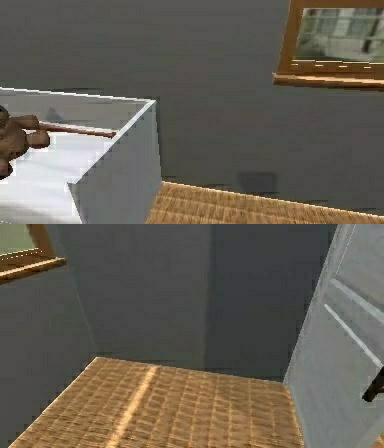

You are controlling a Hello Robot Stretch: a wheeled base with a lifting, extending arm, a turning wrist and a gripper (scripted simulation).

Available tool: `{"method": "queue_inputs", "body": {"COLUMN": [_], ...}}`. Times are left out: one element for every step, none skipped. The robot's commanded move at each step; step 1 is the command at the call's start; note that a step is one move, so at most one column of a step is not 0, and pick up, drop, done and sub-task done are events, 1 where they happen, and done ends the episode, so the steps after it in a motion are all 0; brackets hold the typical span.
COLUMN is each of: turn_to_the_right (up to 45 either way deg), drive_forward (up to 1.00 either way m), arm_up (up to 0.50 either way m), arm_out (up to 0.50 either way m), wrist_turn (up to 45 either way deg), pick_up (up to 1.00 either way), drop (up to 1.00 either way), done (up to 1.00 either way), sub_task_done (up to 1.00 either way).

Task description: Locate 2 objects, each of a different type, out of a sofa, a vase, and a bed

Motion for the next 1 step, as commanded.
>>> {"method": "queue_inputs", "body": {"turn_to_the_right": [-45.0], "drive_forward": [0.00], "arm_up": [0.00], "arm_out": [0.00], "wrist_turn": [0.0], "pick_up": [0.00], "drop": [0.00], "done": [0.00], "sub_task_done": [0.00]}}
